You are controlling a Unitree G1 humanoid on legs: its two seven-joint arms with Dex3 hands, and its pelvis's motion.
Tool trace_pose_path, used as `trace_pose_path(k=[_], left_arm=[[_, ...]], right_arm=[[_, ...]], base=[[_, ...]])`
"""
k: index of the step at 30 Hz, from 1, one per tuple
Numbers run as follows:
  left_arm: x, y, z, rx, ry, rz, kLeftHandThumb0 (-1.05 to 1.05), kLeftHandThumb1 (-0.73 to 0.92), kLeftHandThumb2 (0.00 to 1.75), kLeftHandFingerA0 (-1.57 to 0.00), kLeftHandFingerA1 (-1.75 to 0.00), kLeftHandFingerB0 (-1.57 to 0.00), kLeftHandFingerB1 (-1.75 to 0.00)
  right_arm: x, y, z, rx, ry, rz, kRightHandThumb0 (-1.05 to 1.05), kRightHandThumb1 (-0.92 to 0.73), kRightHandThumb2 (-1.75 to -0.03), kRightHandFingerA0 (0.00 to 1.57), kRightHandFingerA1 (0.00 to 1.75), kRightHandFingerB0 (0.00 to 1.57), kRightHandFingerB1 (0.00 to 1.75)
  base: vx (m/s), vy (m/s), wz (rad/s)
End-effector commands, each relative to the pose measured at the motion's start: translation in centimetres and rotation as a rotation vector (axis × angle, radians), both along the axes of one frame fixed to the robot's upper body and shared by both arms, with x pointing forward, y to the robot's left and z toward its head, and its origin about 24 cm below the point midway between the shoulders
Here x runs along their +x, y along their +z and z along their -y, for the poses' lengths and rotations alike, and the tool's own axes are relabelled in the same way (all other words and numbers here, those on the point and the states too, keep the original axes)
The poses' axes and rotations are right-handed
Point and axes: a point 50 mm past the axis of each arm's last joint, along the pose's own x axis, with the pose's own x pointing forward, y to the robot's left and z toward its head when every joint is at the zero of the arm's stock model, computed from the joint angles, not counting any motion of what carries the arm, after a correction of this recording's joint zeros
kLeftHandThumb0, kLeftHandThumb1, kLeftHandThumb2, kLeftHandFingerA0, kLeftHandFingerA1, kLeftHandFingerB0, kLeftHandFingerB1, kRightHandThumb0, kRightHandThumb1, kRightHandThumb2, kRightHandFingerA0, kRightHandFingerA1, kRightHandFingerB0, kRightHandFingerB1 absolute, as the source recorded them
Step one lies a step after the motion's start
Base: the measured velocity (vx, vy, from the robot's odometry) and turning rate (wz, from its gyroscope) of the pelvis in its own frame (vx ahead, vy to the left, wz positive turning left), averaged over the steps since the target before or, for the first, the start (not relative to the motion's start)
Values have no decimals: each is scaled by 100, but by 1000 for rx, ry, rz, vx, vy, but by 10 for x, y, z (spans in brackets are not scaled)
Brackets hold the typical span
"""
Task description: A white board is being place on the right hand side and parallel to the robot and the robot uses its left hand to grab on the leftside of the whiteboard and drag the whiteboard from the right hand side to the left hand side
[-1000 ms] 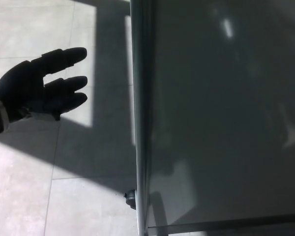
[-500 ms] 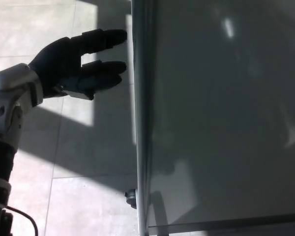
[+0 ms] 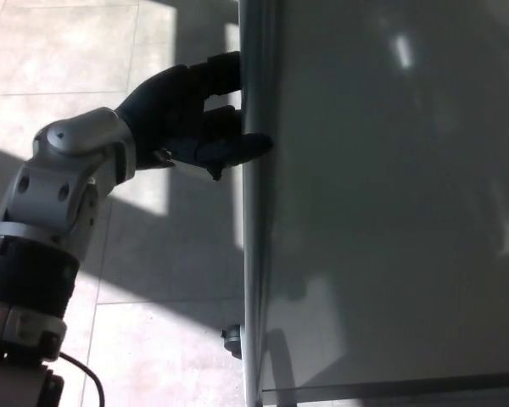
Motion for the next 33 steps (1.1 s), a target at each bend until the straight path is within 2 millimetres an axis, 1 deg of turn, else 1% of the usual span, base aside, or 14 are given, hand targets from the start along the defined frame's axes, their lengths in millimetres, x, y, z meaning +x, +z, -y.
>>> trace_pose_path(k=[1,3,8,9,12,18,19,24,25,26,27,31,32,33], left_arm=[[-3,-13,21,27,10,-33,-62,39,79,-2,-40,-4,-15],[-2,-14,24,28,18,-25,-72,48,56,-13,-33,-1,-20],[1,-16,32,-2,60,-33,-67,39,75,-16,-43,-3,-17],[1,-17,33,-2,64,-27,-67,48,55,-25,-34,0,-23],[2,-19,39,-24,84,-33,-63,48,55,-33,-36,-1,-23],[2,-27,45,-31,87,-49,-63,47,55,-33,-38,-1,-23],[2,-28,45,-25,89,-51,-65,39,75,-30,-49,-2,-19],[0,-37,41,-17,96,-83,-61,47,55,-29,-38,-5,-23],[0,-37,40,-9,102,-82,-34,20,82,-2,-47,0,-49],[1,-38,37,-3,112,-83,-34,20,82,-1,-47,0,-49],[2,-40,35,13,123,-83,-64,46,55,-22,-36,-2,-23],[5,-42,32,59,148,-78,-64,46,54,-25,-36,-2,-23],[6,-43,31,62,156,-78,-34,17,81,-1,-47,0,-50],[8,-43,32,62,163,-82,-34,18,81,-1,-47,0,-49]], right_arm=[[-1,2,3,-5,-2,9,-67,-76,-70,36,100,21,70],[0,2,3,-2,5,14,-67,-77,-69,33,99,20,71],[0,2,2,11,-12,13,-67,-76,-69,36,101,24,75],[0,2,2,7,-9,13,-65,-77,-70,37,100,25,75],[0,1,1,22,2,12,-67,-79,-70,34,104,23,78],[-1,0,1,20,18,0,-65,-78,-70,35,103,24,75],[-1,0,1,11,24,-1,-66,-75,-72,36,100,22,72],[-3,-1,-1,19,20,-7,-65,-77,-70,36,101,25,76],[-2,-1,-1,28,16,-6,-65,-76,-70,36,102,26,79],[-2,0,-1,9,35,-4,-66,-79,-71,34,101,24,77],[-2,0,-1,7,29,-2,-64,-77,-72,35,102,26,77],[-5,-2,-2,28,20,-8,-64,-76,-74,34,102,26,77],[-5,-1,-3,17,46,-7,-64,-78,-73,31,103,23,76],[-4,-1,-4,16,57,-7,-65,-78,-72,32,103,24,77]], base=[[0,0,0],[0,0,0],[0,0,0],[0,0,0],[0,0,0],[0,0,0],[0,0,0],[0,0,0],[0,0,0],[0,0,0],[0,0,0],[0,0,0],[0,0,0],[0,0,0]])
